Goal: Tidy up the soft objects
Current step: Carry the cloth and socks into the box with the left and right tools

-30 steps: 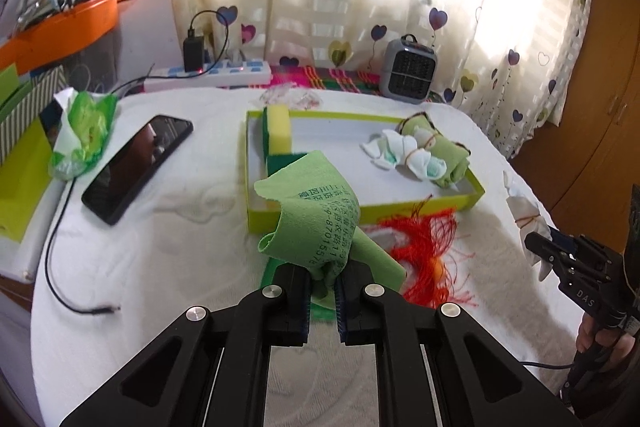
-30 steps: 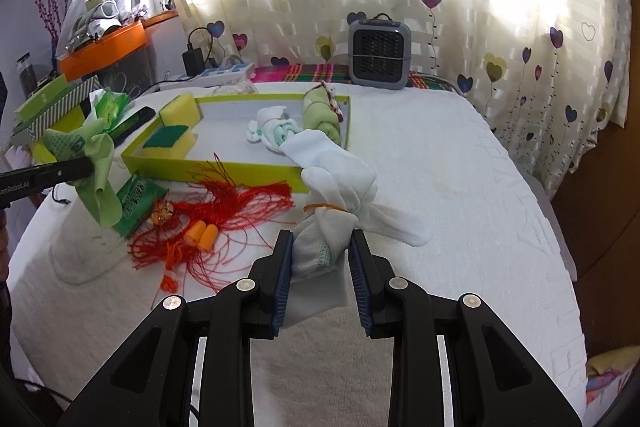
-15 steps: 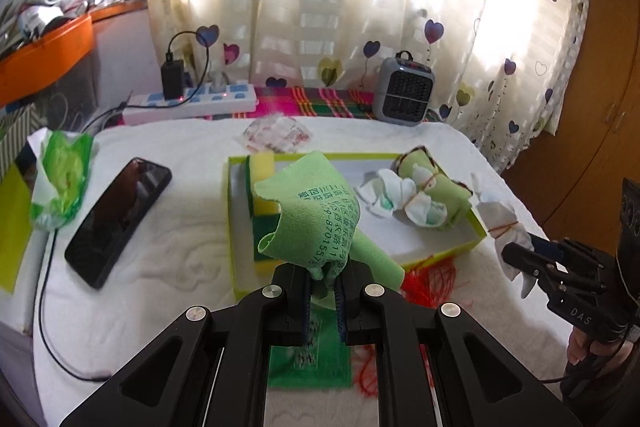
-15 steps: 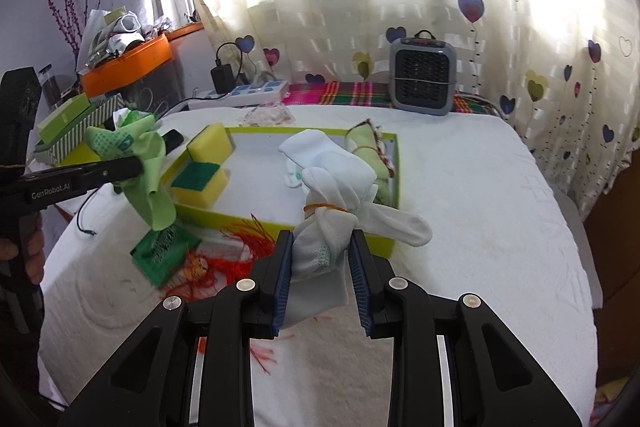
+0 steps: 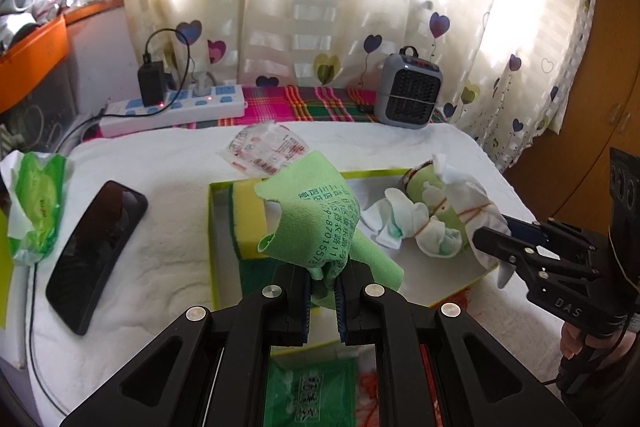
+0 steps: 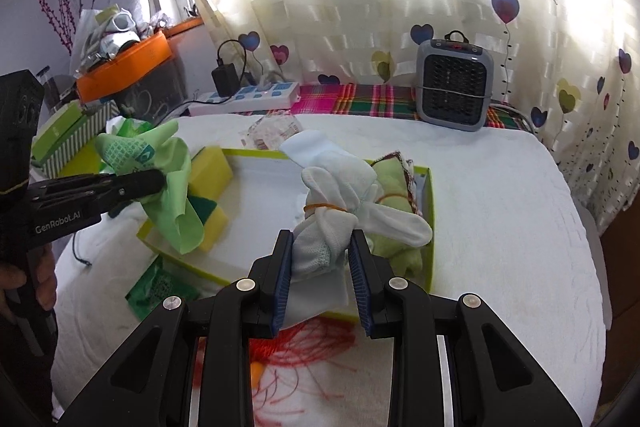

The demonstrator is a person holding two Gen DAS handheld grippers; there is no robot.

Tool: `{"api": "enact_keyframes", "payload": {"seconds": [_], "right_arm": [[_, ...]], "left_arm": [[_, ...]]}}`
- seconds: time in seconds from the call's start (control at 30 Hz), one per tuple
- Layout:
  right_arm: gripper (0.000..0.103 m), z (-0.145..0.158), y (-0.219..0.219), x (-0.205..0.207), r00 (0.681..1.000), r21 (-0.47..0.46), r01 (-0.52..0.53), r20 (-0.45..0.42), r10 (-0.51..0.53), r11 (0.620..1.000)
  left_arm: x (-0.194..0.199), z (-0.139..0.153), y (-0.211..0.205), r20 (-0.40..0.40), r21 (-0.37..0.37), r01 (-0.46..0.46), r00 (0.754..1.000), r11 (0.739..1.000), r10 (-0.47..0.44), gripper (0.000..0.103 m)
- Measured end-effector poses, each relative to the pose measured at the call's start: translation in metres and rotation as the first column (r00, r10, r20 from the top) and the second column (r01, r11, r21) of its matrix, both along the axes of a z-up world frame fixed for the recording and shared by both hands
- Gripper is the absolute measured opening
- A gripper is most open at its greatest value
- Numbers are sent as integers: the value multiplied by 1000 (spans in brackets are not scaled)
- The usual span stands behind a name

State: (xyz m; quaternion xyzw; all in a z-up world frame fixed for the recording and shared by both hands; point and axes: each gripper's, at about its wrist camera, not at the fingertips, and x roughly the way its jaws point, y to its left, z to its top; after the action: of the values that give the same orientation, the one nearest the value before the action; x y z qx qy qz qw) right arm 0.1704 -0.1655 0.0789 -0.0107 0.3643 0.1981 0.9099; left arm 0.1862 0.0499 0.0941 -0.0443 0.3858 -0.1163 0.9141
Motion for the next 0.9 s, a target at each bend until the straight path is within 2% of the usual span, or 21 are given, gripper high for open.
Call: {"api": "enact_keyframes", "payload": {"seconds": [0.2,0.37,0.9], "right_arm": [[29,-13,8,26,999,-67,-5,-55,1,998],[29,-30,5,44,992,-44,-3,-127,-3,999],[30,-35,9,46,992,-45,7,-122,-12,999]], "left_arm": [[19,-11,-2,-33,-4,2,999,1000,-2,9],[31,-21,-4,-59,0,5,998,1000,-5,9],[64,-38,-7,-118,33,-4,993,999,8,10]]}}
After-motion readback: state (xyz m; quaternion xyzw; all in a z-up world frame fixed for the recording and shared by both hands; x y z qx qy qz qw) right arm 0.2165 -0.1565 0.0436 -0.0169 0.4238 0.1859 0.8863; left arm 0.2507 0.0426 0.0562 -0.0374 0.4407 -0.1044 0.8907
